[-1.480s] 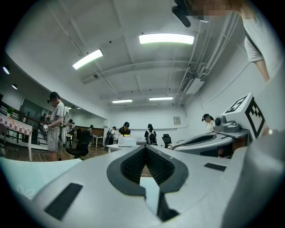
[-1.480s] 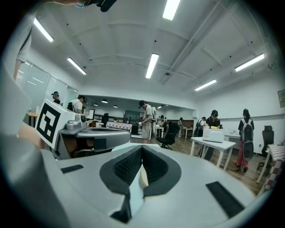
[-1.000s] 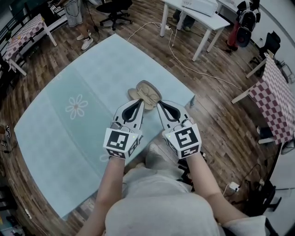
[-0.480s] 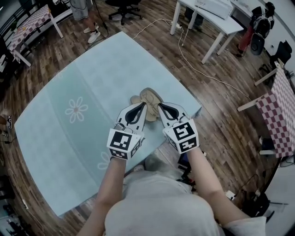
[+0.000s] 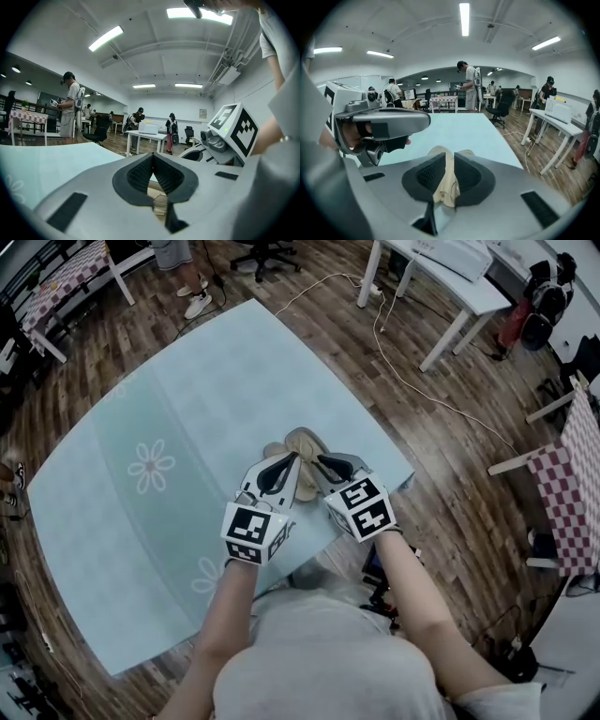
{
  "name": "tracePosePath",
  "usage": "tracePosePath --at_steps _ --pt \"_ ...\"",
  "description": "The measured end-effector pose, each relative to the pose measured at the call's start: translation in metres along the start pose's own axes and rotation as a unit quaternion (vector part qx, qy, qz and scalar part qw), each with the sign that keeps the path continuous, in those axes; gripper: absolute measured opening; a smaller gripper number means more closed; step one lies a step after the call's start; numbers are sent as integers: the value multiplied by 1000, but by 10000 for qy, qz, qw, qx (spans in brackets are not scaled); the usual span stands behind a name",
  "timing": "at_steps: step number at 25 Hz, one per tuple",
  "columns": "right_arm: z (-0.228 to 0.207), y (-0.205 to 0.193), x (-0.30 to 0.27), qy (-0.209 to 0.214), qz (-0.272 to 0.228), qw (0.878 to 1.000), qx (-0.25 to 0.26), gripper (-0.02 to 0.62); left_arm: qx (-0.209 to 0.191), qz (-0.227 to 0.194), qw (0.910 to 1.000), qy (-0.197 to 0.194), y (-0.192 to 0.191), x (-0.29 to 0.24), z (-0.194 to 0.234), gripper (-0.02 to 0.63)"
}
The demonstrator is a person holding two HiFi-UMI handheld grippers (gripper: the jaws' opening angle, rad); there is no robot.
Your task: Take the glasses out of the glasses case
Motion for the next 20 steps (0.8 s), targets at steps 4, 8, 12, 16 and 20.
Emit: tracePosePath --at_steps 4,8,12,16,20 --pt "3 -16 -21 273 581 9979 37 61 52 69 9999 69 -6 -5 5 8" --pt "2 -30 -40 332 987 9944 160 61 134 102 9997 165 -11 -8 9 8" --pt "-3 -38 -53 308 1215 9921 13 61 186 181 9995 188 -18 -14 8 8" --pt "-8 -49 -66 147 1486 9888 31 61 253 204 9990 295 -23 -12 15 8" --pt "-12 -56 -74 133 1732 9847 113 61 305 208 9984 427 -24 -8 24 8"
Point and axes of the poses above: the fingertips, and each gripper's own axes: x backward along the fingers, z to its left, y out of its top, the point moved 2 cm from there along x, backward along the fingers
